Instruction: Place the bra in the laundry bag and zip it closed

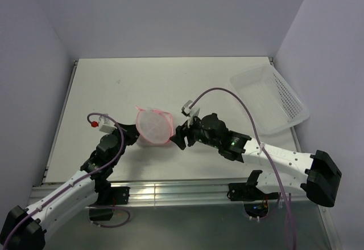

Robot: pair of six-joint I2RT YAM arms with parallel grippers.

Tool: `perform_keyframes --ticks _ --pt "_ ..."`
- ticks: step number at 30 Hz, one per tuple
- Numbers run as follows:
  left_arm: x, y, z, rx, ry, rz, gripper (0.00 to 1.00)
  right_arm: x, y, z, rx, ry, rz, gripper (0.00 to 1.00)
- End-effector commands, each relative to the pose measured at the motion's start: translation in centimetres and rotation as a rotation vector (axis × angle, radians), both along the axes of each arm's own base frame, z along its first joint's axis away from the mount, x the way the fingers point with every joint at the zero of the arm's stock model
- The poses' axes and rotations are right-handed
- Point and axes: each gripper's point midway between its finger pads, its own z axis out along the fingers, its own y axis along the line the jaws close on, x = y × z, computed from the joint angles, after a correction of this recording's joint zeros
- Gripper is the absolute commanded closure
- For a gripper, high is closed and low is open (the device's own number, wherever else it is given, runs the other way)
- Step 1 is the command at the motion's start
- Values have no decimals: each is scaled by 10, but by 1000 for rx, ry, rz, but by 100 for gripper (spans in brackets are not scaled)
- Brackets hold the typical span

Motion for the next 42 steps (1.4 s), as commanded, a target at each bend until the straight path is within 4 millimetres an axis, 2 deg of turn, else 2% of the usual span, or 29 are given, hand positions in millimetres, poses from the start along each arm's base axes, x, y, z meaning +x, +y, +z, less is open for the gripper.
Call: perform_keyframes --ticks 1,2,4,5,7,8,10,11,15,17,18,19,22,24,26,27,28,30,32,33,34,35,36,37,38,39,40,41,42 --pt "0 0 10 1 -35 -4 100 18 -14 22 134 101 -193 28" --pt "0 -1 9 -2 -36 -9 100 23 -12 15 142 152 -233 27" --pt "-2 -3 4 -6 -28 -20 100 38 -5 19 227 225 -337 21" --pt "-2 -3 3 -9 -24 -24 100 44 2 6 216 259 -364 20" --pt "-4 -5 0 -14 -18 -36 100 54 10 -2 247 315 -415 13" --pt "-5 -5 -1 -12 -20 -40 100 60 14 -15 239 346 -429 13" --pt "-6 -6 -1 -9 -23 -49 100 66 22 -18 284 396 -425 12" --pt "-7 -7 -2 -2 -23 -57 100 76 17 -27 282 398 -472 14" --pt "-10 -8 -4 3 -21 -75 100 92 23 -39 304 439 -468 27" --pt "-12 -10 -6 1 -18 -85 100 95 30 -50 293 473 -458 30" --pt "-12 -9 -7 3 -16 -87 100 92 35 -51 305 502 -414 31" --pt "-13 -10 -8 1 -15 -93 100 94 42 -47 359 515 -384 42" --pt "-15 -11 -12 8 -6 -102 100 89 51 -36 456 597 -275 47" --pt "-17 -11 -14 12 -2 -110 100 88 51 -39 480 629 -250 57" --pt "-18 -11 -17 16 3 -114 100 89 51 -34 519 648 -221 76" --pt "-18 -12 -18 17 4 -119 100 90 53 -31 530 655 -206 92" --pt "-19 -12 -18 18 6 -122 100 94 51 -32 532 656 -206 97" --pt "-20 -14 -20 23 7 -133 100 100 53 -25 531 640 -195 100" --pt "-22 -15 -23 36 12 -149 100 119 52 -11 523 583 -228 100" --pt "-24 -17 -24 39 15 -166 100 123 48 -26 439 573 -257 100" --pt "-26 -18 -24 46 12 -179 100 143 50 -10 436 515 -274 100" --pt "-27 -20 -24 50 10 -190 99 152 50 -7 405 492 -282 100" --pt "-29 -20 -25 58 15 -201 97 158 43 -33 287 490 -300 100" --pt "-31 -23 -25 68 13 -226 93 176 50 -11 286 440 -288 100" --pt "-33 -25 -21 72 4 -243 90 189 44 -11 264 434 -288 100" --pt "-36 -28 -22 83 4 -268 86 194 41 -36 180 449 -254 100" --pt "-39 -33 -18 97 -9 -308 76 210 49 -12 192 407 -197 100" --pt "-41 -35 -16 107 -18 -332 69 214 47 -13 175 432 -136 100" --pt "-42 -35 -14 127 -25 -343 55 211 41 -51 60 502 -101 100"
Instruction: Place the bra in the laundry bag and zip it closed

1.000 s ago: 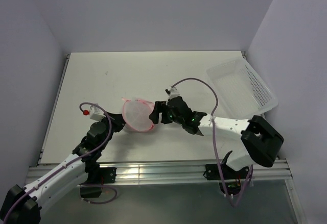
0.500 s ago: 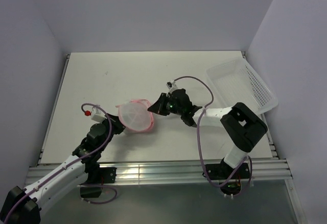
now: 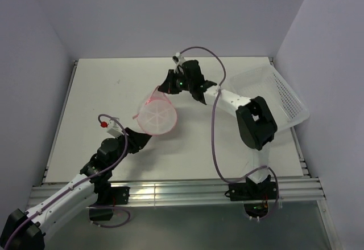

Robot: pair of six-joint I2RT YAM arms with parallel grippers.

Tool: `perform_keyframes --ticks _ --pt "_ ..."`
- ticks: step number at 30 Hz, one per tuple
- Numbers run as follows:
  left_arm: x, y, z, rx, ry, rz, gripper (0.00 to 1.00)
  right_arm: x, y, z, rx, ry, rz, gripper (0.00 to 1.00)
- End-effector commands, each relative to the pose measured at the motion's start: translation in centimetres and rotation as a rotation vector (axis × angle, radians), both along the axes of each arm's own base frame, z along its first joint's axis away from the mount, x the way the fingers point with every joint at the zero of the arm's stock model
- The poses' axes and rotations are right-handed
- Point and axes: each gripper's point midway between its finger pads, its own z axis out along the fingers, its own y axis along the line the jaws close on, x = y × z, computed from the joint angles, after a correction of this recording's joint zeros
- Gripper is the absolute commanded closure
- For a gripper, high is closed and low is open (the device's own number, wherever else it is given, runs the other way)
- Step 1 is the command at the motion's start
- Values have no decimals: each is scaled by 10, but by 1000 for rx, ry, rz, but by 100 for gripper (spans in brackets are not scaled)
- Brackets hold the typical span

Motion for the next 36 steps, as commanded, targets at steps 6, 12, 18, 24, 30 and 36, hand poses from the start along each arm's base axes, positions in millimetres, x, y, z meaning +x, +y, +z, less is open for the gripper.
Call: perform_keyframes --ticks 6,12,18,24,30,36 --pt "-10 8 37 174 -64 -68 37 33 -34 -37 -228 28 257 100" --pt "16 21 75 209 -43 73 42 38 -37 -36 -260 35 250 100" --pt "82 46 119 216 -118 239 45 55 -43 -16 -231 -37 97 38" --pt "138 77 106 242 -58 347 44 59 -66 26 -200 -98 -101 9" --pt "146 79 79 196 -11 312 41 33 -89 62 -62 -158 -250 6" --pt "142 59 62 125 -43 211 38 -36 -83 43 79 -110 -328 5"
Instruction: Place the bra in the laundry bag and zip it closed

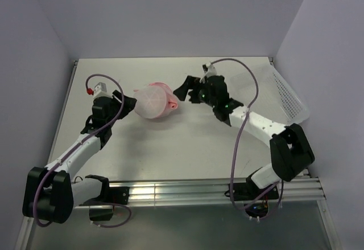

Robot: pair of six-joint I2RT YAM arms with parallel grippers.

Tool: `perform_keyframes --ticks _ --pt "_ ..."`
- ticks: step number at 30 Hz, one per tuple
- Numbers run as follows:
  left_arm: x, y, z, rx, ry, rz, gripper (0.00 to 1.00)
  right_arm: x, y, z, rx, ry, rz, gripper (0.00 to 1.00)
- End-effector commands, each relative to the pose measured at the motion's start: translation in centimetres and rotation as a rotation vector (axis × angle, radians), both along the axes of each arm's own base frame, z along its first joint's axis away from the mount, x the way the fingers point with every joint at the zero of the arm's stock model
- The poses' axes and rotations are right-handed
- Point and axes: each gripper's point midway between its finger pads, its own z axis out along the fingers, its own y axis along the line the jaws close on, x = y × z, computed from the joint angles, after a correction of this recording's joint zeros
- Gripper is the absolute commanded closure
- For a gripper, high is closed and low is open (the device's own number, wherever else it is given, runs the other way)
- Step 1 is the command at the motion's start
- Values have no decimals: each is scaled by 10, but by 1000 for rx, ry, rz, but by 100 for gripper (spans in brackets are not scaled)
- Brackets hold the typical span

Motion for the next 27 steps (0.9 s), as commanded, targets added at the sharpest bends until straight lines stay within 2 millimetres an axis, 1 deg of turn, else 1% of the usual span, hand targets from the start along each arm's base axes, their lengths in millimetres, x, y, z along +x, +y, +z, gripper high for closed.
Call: perform_keyframes --ticks 1,2,3,4,5,6,7,8,9,10,11,12,13,14,15,16,17,18,19,20,21,22,23,25,27 --pt "3 -19 13 -67 -84 -90 38 -36 26 -3 165 14 -33 5" --pt "5 -19 12 -50 -81 -98 38 -50 31 -11 208 6 -18 5" --pt "11 -17 18 -33 -92 -85 38 -59 37 -12 247 3 -4 5" --pt "14 -15 21 -17 -100 -77 39 -70 49 -11 307 35 13 5" --pt "16 -13 24 -2 -102 -66 39 -71 55 -14 341 39 29 5" --pt "21 -10 38 3 -138 -46 39 -73 62 -14 363 46 48 5" --pt "25 -7 47 14 -165 -29 39 -74 67 -15 381 62 48 5" --pt "31 -3 53 48 -191 -18 38 -69 74 -17 384 68 46 5" --pt "44 -1 64 70 -205 -3 37 -67 77 -17 387 70 44 5" --pt "52 -1 64 98 -189 -7 36 -63 80 -18 387 72 37 5" --pt "62 1 64 130 -173 -17 36 -54 87 -22 382 78 21 5" --pt "80 -2 64 137 -158 -35 36 -49 90 -25 381 88 18 6" --pt "86 -15 65 125 -170 -113 36 -47 93 -26 390 98 15 8" --pt "94 -16 65 141 -183 -143 35 -39 94 -30 387 99 -14 9" --pt "111 -19 63 151 -175 -163 35 -35 95 -32 388 105 -26 10" --pt "116 -27 56 155 -152 -222 34 -32 97 -41 389 135 -35 14" --pt "124 -25 54 184 -150 -260 33 -29 98 -40 395 141 -42 14" --pt "143 -29 49 190 -136 -298 32 -29 99 -42 396 145 -45 15" --pt "146 -32 36 188 -84 -350 32 -29 101 -46 393 154 -43 16" --pt "156 -39 30 177 -83 -451 30 -28 100 -48 394 160 -45 17" --pt "157 -42 26 172 -65 -490 29 -28 99 -49 390 162 -52 18" --pt "156 -44 17 169 -36 -526 28 -29 98 -49 389 162 -55 19" --pt "153 -50 14 144 -51 -601 26 -30 95 -54 378 166 -59 20" --pt "152 -53 10 139 -56 -646 25 -29 92 -56 372 165 -56 26" --pt "147 -62 8 100 -63 -714 24 -26 88 -58 372 174 -57 34"
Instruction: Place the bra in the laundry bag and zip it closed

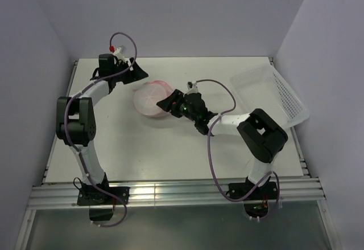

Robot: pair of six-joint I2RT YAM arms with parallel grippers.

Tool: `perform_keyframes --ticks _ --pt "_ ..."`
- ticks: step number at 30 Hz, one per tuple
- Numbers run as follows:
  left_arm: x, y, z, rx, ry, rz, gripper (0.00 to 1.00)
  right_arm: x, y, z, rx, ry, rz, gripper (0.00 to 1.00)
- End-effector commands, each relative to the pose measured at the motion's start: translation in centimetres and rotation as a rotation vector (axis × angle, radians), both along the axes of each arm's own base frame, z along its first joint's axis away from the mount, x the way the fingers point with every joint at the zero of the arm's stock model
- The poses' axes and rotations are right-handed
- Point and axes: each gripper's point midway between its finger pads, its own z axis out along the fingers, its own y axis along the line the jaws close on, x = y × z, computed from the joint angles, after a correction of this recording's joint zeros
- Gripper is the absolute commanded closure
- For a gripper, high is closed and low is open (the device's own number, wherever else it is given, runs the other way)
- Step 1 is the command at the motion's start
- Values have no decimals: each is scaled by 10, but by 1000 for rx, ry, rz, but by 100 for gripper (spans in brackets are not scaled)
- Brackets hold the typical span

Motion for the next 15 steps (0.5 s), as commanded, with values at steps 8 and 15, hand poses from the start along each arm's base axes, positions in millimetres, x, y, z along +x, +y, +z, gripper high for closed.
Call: perform_keyframes --ticks 8,15 --pt "-39 -37 3 -134 24 -292 34 19 -10 10 33 -28 9 51" --pt "-57 -39 20 -226 -11 -248 44 33 -23 10 28 -28 9 89"
